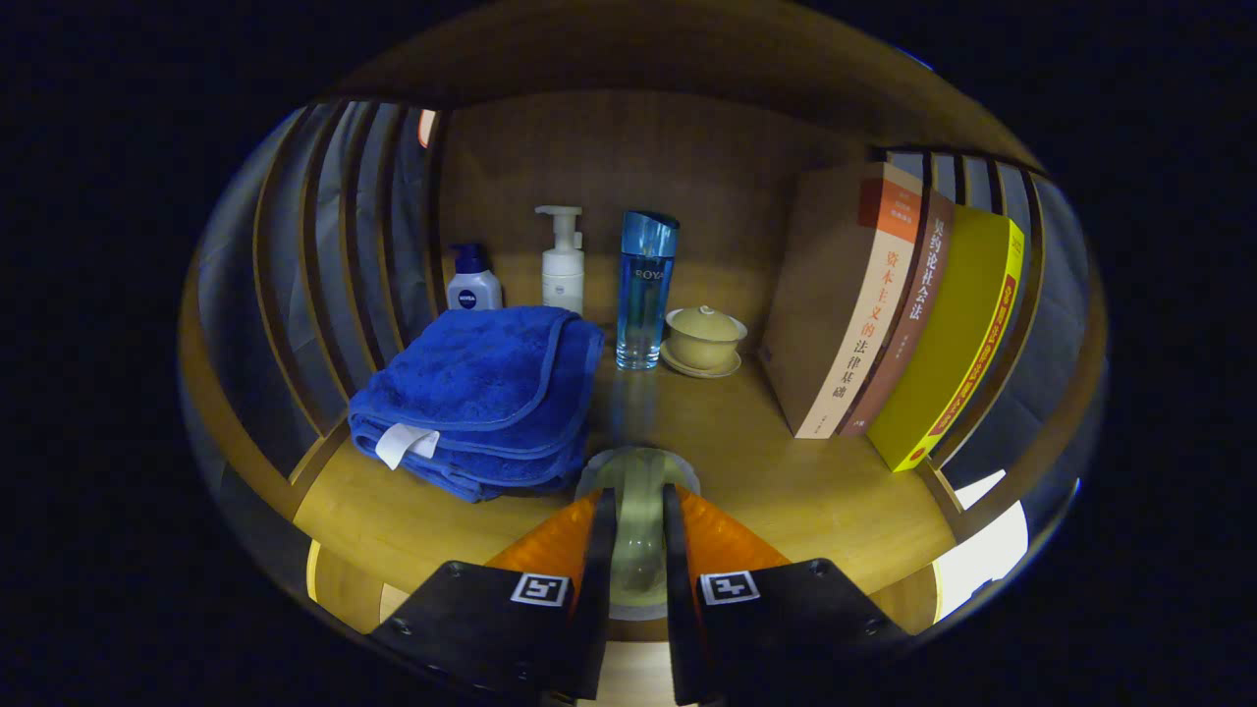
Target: Pull open the drawer, take out the items inside it, and place them on the countertop above the cabinet.
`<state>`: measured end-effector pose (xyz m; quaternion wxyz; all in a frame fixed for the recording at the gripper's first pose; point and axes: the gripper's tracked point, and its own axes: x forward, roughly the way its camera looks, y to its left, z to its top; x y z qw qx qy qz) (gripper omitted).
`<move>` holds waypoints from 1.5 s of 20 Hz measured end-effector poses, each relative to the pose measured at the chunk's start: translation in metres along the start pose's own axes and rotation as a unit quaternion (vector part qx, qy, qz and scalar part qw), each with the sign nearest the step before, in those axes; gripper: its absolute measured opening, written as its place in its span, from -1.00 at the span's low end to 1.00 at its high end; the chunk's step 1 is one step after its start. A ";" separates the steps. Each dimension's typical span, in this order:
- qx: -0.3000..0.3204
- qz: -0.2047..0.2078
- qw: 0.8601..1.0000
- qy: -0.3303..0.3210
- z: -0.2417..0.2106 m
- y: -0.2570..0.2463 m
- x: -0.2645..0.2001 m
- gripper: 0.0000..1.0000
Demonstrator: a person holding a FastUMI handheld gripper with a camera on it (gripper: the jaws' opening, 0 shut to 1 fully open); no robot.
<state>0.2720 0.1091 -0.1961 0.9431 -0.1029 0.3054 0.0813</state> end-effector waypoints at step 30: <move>0.011 0.054 0.982 -0.182 0.067 0.009 -0.220 0.97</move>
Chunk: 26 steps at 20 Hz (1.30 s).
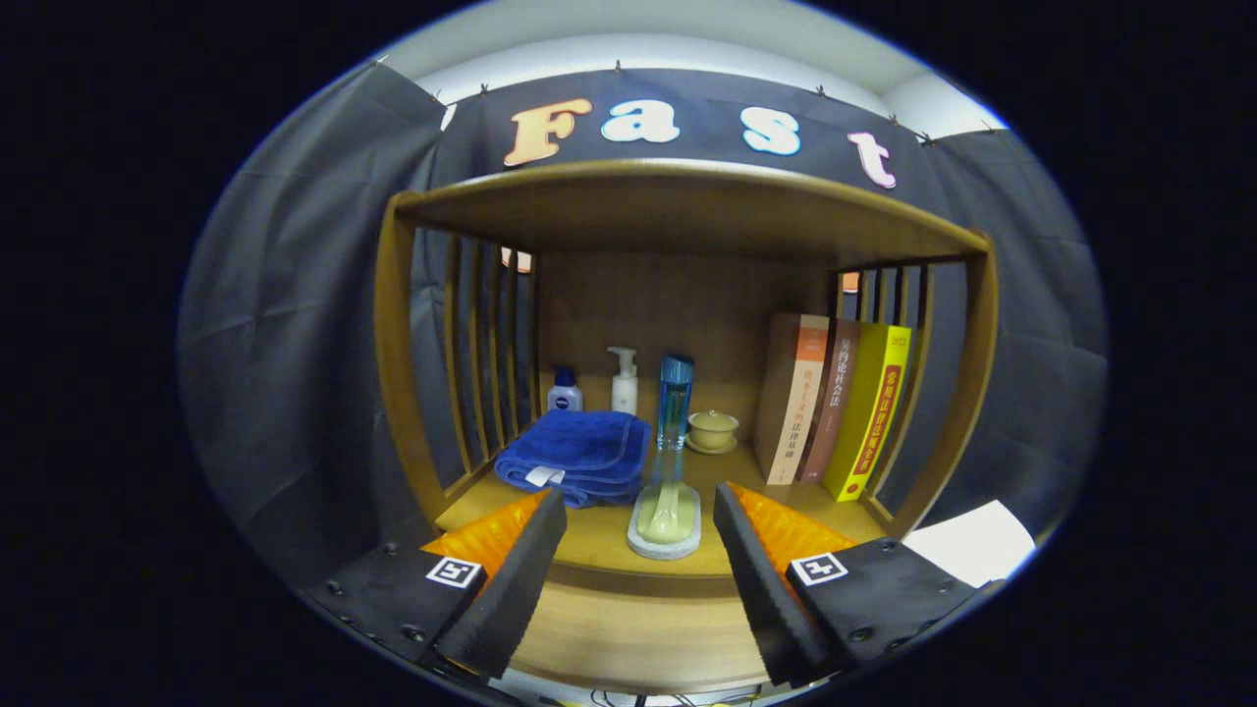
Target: Pull open the drawer, take out the items inside it, and place them on the countertop above the cabinet.
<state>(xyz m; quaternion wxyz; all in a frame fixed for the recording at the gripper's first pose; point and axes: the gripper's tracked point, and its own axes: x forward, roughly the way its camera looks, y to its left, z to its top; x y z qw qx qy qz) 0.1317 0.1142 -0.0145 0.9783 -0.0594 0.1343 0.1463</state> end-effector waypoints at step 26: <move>0.016 -0.069 0.989 -0.128 -0.068 -0.021 -0.148 0.97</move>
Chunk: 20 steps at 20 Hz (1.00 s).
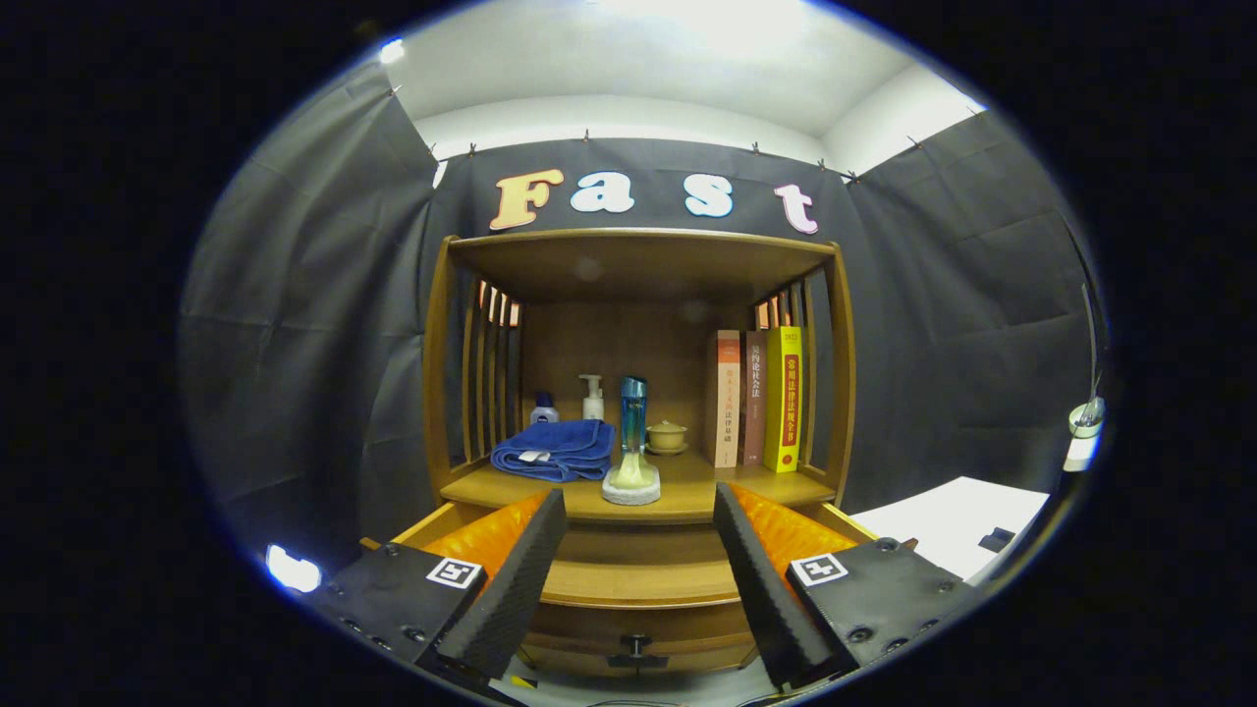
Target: Pull open the drawer, take out the items inside it, and place them on the countertop above the cabinet.
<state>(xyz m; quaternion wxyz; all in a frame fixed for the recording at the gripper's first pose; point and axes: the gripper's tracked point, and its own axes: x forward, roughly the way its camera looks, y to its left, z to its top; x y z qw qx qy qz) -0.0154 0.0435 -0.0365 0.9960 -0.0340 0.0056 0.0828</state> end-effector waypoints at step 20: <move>0.012 0.006 0.998 0.062 -0.159 0.001 -0.013 0.97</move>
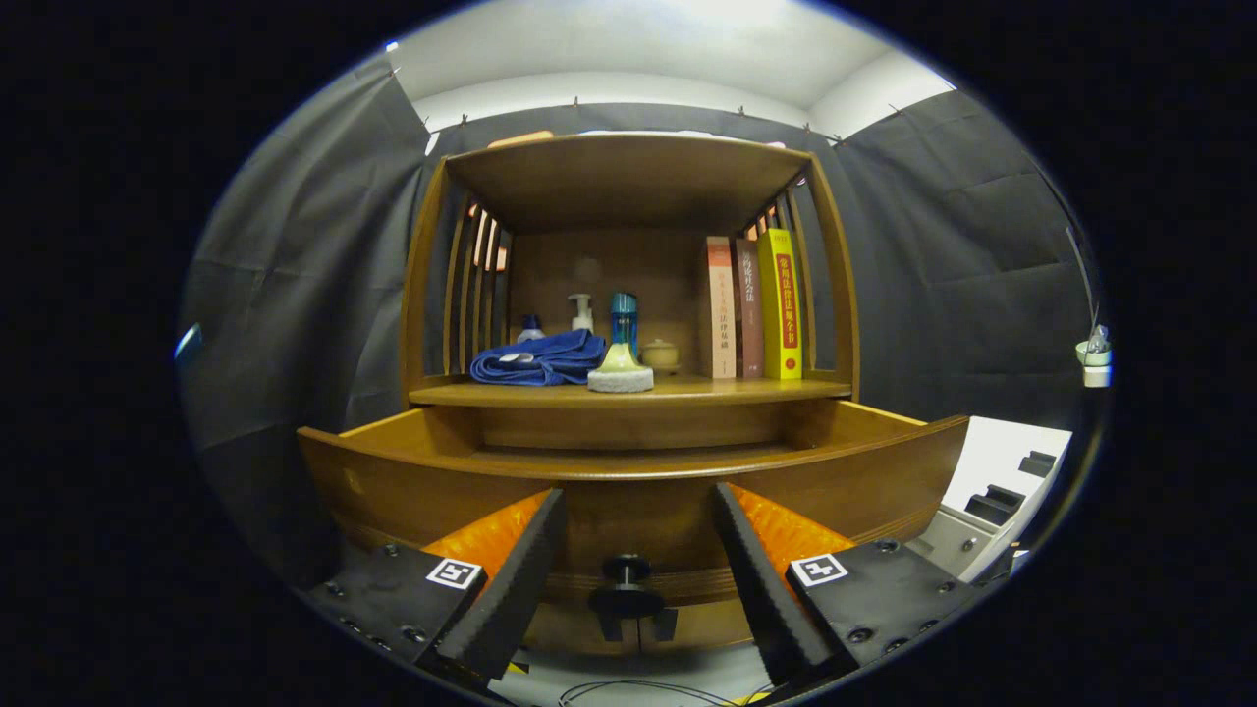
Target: Pull open the drawer, take out the items inside it, and place them on the countertop above the cabinet.
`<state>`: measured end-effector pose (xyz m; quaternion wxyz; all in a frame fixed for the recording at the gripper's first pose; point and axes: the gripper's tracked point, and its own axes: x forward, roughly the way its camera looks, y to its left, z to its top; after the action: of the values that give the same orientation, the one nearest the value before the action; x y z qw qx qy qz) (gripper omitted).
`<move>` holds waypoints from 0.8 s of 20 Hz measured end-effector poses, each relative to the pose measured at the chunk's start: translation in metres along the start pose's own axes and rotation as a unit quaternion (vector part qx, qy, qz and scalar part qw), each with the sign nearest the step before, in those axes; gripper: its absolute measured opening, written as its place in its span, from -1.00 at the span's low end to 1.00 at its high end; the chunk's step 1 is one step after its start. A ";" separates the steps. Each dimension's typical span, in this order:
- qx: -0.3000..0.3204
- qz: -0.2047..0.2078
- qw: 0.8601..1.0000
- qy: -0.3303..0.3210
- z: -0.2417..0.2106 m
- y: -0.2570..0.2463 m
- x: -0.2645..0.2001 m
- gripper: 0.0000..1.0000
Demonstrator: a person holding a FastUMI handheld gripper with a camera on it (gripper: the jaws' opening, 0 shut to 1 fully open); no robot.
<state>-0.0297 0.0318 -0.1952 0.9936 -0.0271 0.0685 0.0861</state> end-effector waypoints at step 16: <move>-0.020 0.008 1.000 0.017 0.006 0.000 0.049 0.97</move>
<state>0.0192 0.0403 -0.1960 0.9908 -0.0482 0.0838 0.0947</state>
